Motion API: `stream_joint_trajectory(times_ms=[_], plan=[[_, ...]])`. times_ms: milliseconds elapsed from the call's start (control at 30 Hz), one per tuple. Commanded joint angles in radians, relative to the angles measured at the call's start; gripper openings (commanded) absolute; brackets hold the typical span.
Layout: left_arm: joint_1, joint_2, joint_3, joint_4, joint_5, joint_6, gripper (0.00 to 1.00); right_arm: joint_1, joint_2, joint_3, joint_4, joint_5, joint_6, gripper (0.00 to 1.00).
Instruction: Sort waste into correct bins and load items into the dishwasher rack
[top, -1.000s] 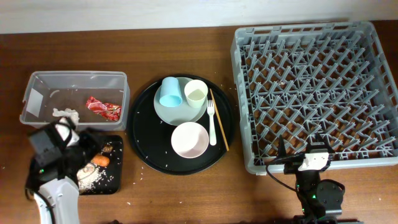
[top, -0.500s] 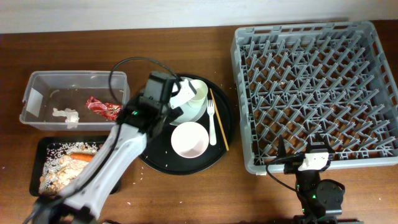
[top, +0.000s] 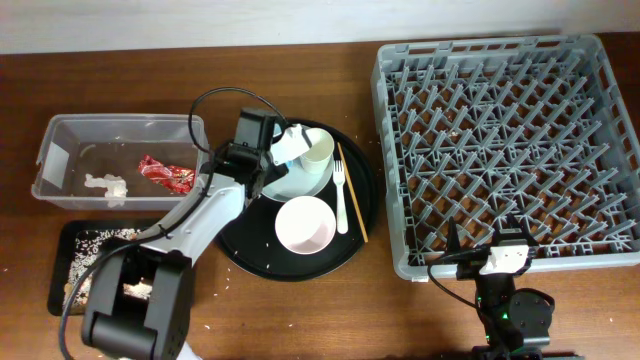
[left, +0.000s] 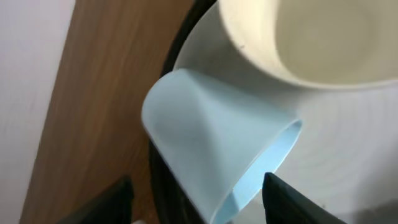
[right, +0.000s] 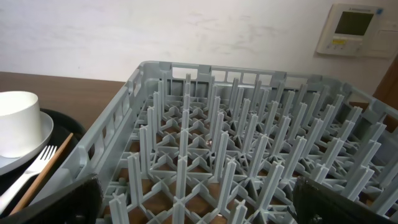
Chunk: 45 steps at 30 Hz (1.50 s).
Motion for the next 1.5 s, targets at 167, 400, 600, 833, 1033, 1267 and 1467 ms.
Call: stream_joint_trajectory(times_ms=[167,400,600,833,1033,1267,1467], plan=[[0.003,0.066,0.011,0.080,-0.013,-0.002,0.31,0.003,-0.006,-0.005,-0.005,0.008,0.008,0.99],[0.003,0.065,0.011,0.072,-0.055,-0.003,0.07,0.003,-0.006,-0.005,-0.005,0.008,0.008,0.99],[0.003,0.063,0.011,0.072,-0.081,-0.018,0.15,0.003,-0.006,-0.005,-0.005,0.008,0.008,0.99],[0.003,0.087,0.011,0.088,0.105,-0.017,0.76,0.003,-0.006,-0.005,-0.005,0.008,0.008,0.99],[0.002,0.106,0.011,0.145,0.154,-0.032,0.47,0.003,-0.006,-0.005,-0.005,0.008,0.008,0.99],[0.001,0.106,0.011,0.121,0.194,-0.032,0.17,0.003,-0.006,-0.005,-0.005,0.008,0.008,0.99],[0.001,0.106,0.011,0.074,0.190,-0.032,0.07,0.003,-0.006,-0.005,-0.005,0.008,0.008,0.99]])
